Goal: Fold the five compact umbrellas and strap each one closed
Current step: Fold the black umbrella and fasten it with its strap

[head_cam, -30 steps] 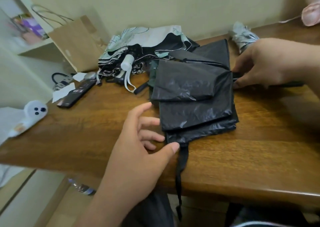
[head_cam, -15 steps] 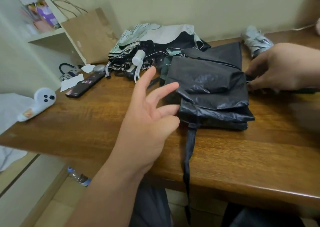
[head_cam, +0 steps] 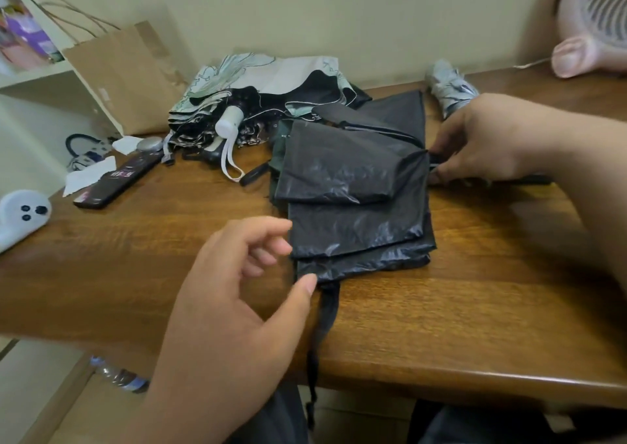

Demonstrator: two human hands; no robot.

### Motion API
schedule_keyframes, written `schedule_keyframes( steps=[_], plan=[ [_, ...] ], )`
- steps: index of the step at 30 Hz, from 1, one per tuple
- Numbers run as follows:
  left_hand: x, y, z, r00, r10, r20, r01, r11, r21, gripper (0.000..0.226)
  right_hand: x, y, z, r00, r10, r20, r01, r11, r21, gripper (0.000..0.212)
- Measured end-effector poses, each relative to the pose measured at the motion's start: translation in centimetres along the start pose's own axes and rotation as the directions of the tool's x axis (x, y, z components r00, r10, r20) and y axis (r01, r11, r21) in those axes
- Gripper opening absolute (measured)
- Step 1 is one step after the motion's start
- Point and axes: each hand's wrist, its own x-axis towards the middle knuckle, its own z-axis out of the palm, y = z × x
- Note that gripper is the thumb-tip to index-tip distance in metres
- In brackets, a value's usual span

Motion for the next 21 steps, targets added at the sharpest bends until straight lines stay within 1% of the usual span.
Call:
schedule_keyframes(
  steps=[1,2,3,4,6,11,14,16,18,21],
  plan=[
    [0.2,0.3,0.2,0.990,0.127,0.066,-0.132,0.988,0.077,0.033,0.0,0.0,0.0,1.000,-0.002,-0.002,0.002,1.000,-0.003,0.025],
    [0.4,0.5,0.5,0.964,0.218,0.153,-0.238,0.963,0.125,0.030,-0.1,0.0,0.0,1.000,-0.007,-0.004,0.007,1.000,-0.007,0.025],
    [0.6,0.7,0.9,0.935,0.262,0.239,-0.301,0.943,0.144,0.029,-0.1,0.0,0.1,1.000,-0.013,-0.006,0.013,1.000,-0.011,0.024],
    [0.9,0.9,1.4,0.912,0.278,0.303,-0.334,0.930,0.153,0.030,-0.1,0.0,0.0,1.000,-0.019,-0.010,0.019,1.000,-0.015,0.024],
    [1.6,1.3,2.4,0.886,0.296,0.358,-0.373,0.912,0.170,0.030,-0.2,-0.1,0.0,1.000,-0.029,-0.008,0.029,0.999,-0.039,0.024],
    [3.6,3.0,4.9,0.879,0.328,0.347,-0.423,0.872,0.246,0.022,-0.3,-0.1,0.1,0.998,-0.061,-0.008,0.060,0.990,-0.125,0.035],
    [4.5,3.7,6.0,0.868,0.342,0.359,-0.448,0.852,0.270,0.012,-0.3,0.0,0.3,0.996,-0.088,-0.026,0.083,0.982,-0.170,0.033],
    [4.6,3.8,6.4,0.862,0.356,0.362,-0.462,0.845,0.270,0.005,-0.2,0.2,0.3,0.995,-0.093,-0.030,0.086,0.982,-0.169,0.032],
    [4.7,3.7,6.6,0.846,0.350,0.402,-0.477,0.834,0.277,0.011,-0.2,0.4,0.3,0.995,-0.094,-0.034,0.087,0.984,-0.155,0.033],
    [4.4,3.5,6.7,0.795,0.365,0.485,-0.539,0.791,0.289,0.024,-0.1,0.5,0.3,0.994,-0.103,-0.032,0.098,0.985,-0.139,0.033]
  ],
)
